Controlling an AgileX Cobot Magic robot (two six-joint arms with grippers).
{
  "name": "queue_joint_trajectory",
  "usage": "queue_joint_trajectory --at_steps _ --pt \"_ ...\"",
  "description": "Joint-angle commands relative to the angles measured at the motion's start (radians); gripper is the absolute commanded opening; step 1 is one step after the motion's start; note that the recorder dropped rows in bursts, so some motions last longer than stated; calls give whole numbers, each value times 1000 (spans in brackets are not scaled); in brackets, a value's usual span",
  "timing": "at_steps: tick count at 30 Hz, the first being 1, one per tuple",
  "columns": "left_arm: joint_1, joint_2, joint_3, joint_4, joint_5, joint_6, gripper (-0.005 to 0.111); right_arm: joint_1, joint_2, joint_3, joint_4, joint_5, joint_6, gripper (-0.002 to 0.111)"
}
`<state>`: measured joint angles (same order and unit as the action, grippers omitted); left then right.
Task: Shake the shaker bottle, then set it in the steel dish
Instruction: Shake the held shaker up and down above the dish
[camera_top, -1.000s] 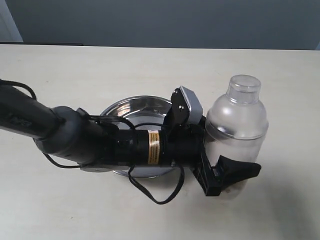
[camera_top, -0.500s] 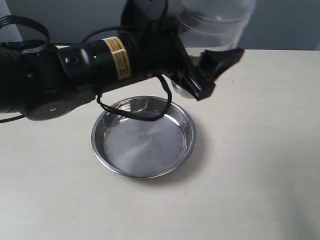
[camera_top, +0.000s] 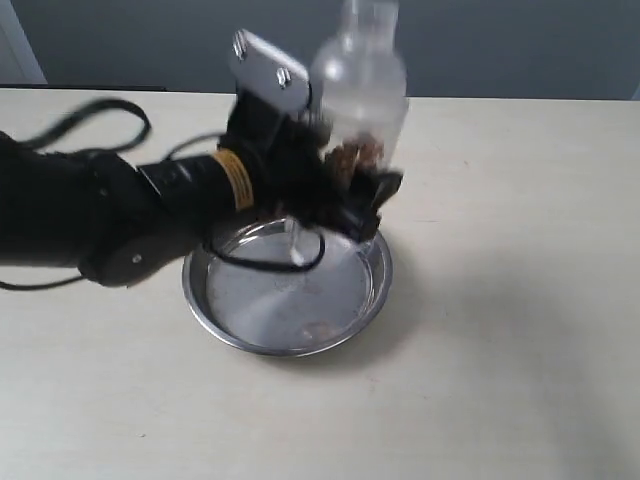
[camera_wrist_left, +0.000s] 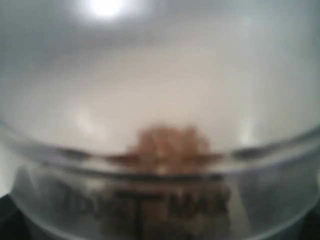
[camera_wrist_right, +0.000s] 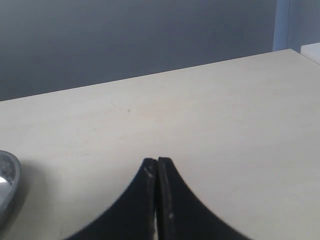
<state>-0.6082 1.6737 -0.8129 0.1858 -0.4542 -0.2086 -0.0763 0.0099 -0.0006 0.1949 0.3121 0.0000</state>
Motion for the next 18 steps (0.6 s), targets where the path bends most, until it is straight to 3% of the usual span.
queue_joint_trajectory --at_steps 1,4,9,13,15,18 --pt "-9 -143 -20 42 -13 14 1 -3 -5 1 -2 -8 0 -1" --pt "2 -230 -10 -3 4 45 1 -3 -5 1 -2 -8 0 -1" --pt "36 -68 99 -158 16 51 1 -3 -5 1 -2 -8 0 -1" --pt "4 -256 31 -21 6 54 1 -3 -5 1 -2 -8 0 -1" --pt "-1 -332 13 -20 3 71 1 -3 -5 1 -1 -8 0 -1" --pt "19 -252 92 -102 40 114 1 -3 -5 1 -1 -8 0 -1"
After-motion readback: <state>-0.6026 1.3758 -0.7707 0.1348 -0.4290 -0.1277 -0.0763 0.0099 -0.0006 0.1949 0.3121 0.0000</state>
